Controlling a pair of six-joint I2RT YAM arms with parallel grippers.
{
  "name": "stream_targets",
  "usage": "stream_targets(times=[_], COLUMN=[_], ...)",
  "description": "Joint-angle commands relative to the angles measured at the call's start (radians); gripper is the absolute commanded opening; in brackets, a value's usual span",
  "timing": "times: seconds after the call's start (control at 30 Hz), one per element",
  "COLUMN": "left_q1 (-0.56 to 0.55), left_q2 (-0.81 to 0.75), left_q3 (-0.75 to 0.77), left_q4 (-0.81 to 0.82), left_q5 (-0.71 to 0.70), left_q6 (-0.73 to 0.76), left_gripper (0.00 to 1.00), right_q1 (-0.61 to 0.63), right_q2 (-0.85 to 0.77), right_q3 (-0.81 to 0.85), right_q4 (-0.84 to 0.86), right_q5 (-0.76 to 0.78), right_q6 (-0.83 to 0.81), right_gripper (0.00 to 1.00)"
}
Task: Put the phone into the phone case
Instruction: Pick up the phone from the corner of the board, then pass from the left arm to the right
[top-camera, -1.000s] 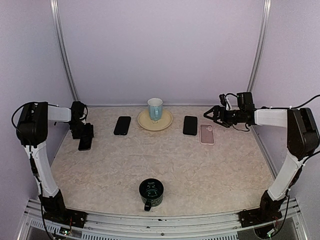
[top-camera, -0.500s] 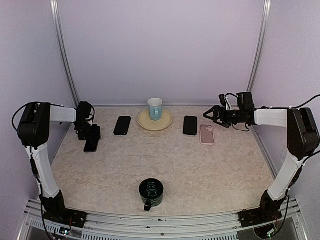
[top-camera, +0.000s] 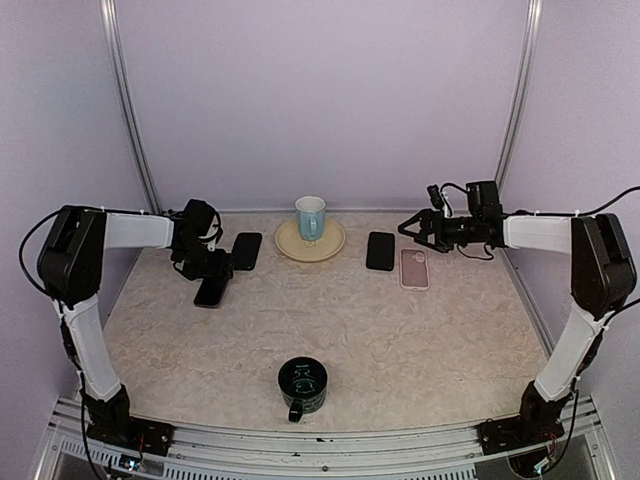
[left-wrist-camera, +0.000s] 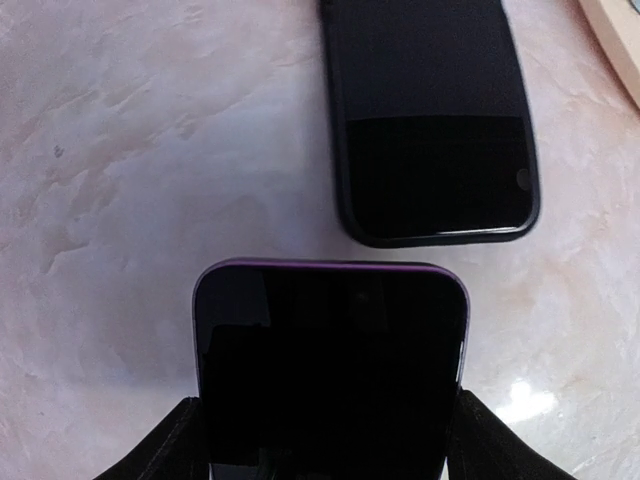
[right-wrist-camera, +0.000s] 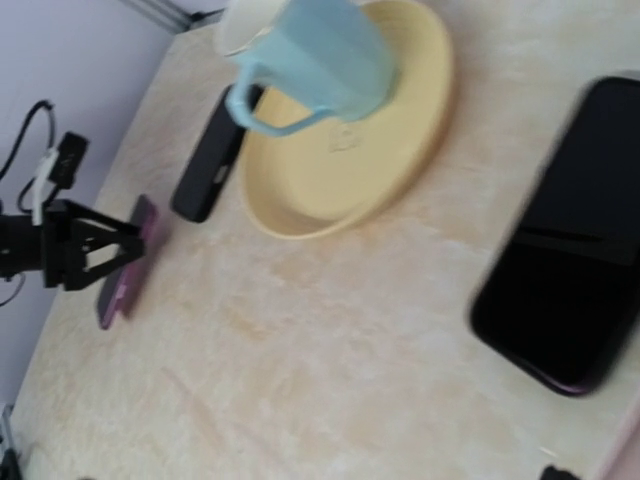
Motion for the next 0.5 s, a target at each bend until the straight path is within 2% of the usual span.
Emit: stream_targets(times=[0.0,0.47], left_q1=[-0.063,-0.284], left_q2=[-0.065,-0.059], left_q3=[-0.004,0.065], left_q4=[0.063,0.176], left_q5=[0.047,0.097], left_q6=[-0.010,0.043], left_gripper=[0.09,0.07], right_q1=[0.046,0.179], right_q2=[0.040,0.137], right_q3=[0.051,0.153], right_q4=[-0.016,-0.069], right_q5=[-0.049,-0.109], right_q6=[-0.009,-0.012], right_gripper=[0.93,0.86])
